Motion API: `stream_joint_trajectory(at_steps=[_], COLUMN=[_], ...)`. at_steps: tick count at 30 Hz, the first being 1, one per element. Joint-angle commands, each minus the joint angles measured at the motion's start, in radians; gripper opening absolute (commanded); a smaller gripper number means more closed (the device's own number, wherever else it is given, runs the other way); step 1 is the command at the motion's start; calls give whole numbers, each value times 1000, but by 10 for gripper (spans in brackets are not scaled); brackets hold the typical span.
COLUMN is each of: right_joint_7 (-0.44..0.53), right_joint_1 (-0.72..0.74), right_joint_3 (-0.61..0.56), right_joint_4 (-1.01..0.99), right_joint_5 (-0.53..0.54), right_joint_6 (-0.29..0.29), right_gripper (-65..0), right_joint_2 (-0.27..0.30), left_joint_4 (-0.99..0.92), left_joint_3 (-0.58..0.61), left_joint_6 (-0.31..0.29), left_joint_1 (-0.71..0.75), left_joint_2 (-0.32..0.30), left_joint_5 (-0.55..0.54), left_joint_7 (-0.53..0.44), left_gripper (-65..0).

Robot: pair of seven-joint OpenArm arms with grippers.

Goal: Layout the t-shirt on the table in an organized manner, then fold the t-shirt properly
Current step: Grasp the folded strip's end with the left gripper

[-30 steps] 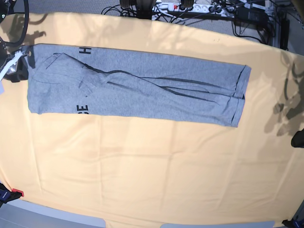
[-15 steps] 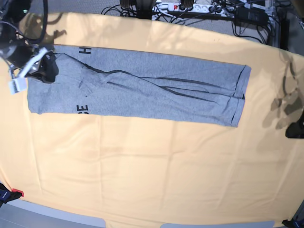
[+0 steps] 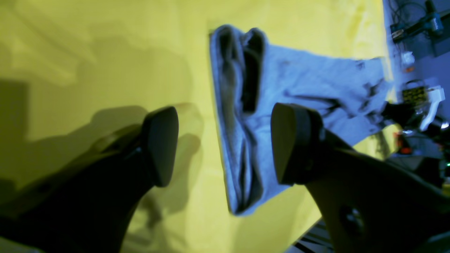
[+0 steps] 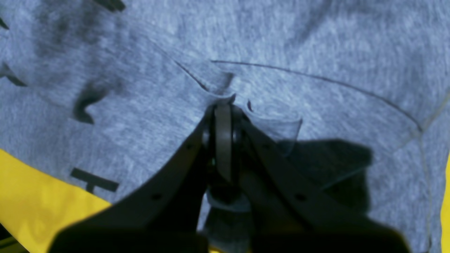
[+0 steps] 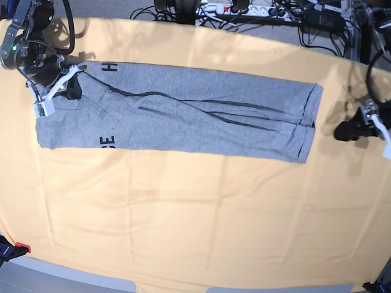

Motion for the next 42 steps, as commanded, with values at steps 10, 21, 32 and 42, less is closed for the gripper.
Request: stream_joint_trajectory(at_steps=[10, 21, 32, 42], right_joint_7=[-53, -53, -53, -53], right_joint_1=[0, 0, 0, 0], right_joint_3=[0, 0, 0, 0], right_joint_4=[5, 6, 6, 6], right_joint_5=[3, 4, 6, 6], right_joint_6=[5, 5, 5, 5], right_gripper=[-650, -650, -650, -650], right_joint_2=[10, 10, 10, 10], left_joint_4=[14, 14, 14, 14], left_joint_3=[-4, 210, 261, 261], left_joint_6=[-4, -4, -4, -4], left_joint_1=[-13, -12, -47, -66], left_joint_2=[105, 119, 118, 118], left_joint_5=[86, 103, 82, 85], left_joint_7=[-10, -22, -29, -38], left_gripper=[-220, -220, -466, -650])
